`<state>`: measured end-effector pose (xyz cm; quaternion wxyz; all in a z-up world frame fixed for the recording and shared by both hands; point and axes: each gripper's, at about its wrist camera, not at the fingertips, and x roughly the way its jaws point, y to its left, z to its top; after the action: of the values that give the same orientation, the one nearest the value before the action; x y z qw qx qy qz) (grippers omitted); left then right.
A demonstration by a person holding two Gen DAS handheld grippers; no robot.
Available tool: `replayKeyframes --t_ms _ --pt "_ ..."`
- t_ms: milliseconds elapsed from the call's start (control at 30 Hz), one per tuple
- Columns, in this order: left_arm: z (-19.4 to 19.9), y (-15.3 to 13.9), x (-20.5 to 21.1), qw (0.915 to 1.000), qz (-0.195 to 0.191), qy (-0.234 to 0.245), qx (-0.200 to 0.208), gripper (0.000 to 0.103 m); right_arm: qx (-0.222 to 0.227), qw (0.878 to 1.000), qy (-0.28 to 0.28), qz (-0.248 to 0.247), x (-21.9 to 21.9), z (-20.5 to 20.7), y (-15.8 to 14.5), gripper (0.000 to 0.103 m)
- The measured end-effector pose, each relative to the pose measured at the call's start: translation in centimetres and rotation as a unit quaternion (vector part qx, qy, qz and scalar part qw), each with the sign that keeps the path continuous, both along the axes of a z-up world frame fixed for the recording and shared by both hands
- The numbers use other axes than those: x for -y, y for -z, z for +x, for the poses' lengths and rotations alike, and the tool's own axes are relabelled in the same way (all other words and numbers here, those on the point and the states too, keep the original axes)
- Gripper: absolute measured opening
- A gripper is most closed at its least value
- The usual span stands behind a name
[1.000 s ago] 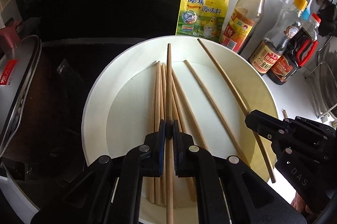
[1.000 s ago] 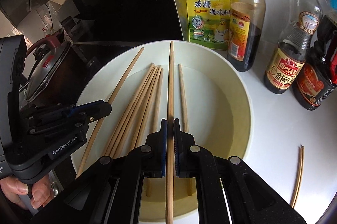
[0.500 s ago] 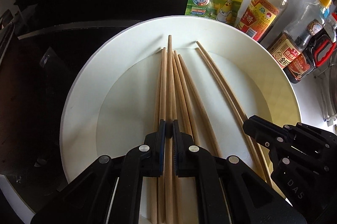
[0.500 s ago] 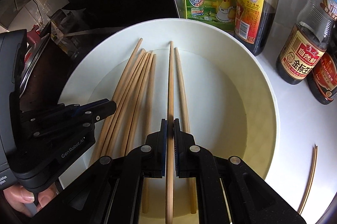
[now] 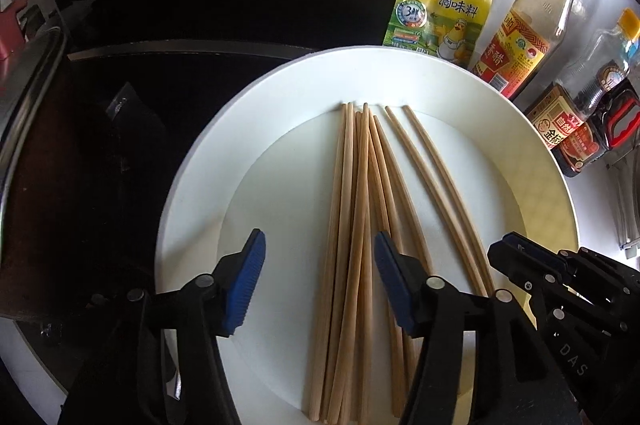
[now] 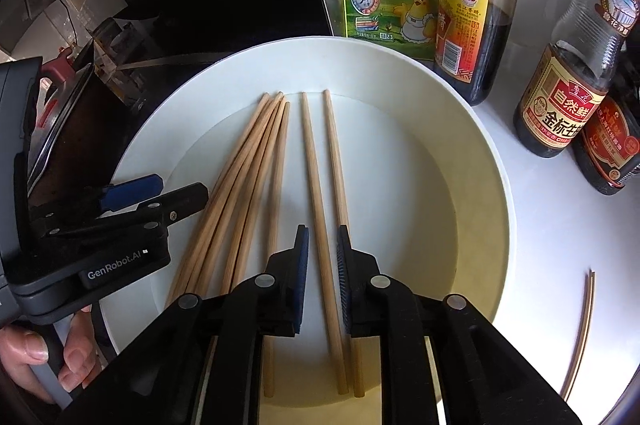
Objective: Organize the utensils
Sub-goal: 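Withdraw the right tool from the basin toward the remaining chopsticks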
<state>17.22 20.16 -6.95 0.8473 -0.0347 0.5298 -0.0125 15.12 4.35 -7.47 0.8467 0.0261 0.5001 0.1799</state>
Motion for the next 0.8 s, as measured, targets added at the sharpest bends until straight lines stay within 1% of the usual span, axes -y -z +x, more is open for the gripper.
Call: replayKeyframes --t_ms 67,267,367,433,633,700,800 --pt "-0.3 -0.4 -0.2 1.0000 0.000 -0.001 0.004 0.059 0.003 1.000 -0.001 0.000 0.1 -0.3 -0.2 0.018" --pt "-1.5 -1.4 0.0 0.9999 0.000 0.001 0.016 0.061 0.016 1.000 0.000 0.001 0.5 -1.7 -1.2 0.020" --pt "-2.4 -2.0 0.2 0.9997 0.001 0.003 0.024 0.062 0.026 1.000 0.004 0.003 0.9 -2.5 -1.9 0.025" --pt "-3.0 -2.5 0.4 0.9995 0.001 0.005 0.030 0.062 0.031 1.000 0.005 0.005 1.1 -3.1 -2.3 0.026" --pt "-5.0 -3.9 1.1 0.9988 0.003 0.009 0.047 0.066 0.050 0.999 0.009 0.009 1.8 -5.3 -3.5 0.028" --pt "-5.7 -4.3 1.4 0.9987 0.002 0.010 0.050 0.070 0.057 0.998 0.013 0.010 1.9 -6.0 -3.9 0.029" --pt "-6.8 -4.8 1.8 0.9985 0.002 0.012 0.053 0.071 0.063 0.998 0.020 0.015 2.4 -6.9 -4.4 0.029"
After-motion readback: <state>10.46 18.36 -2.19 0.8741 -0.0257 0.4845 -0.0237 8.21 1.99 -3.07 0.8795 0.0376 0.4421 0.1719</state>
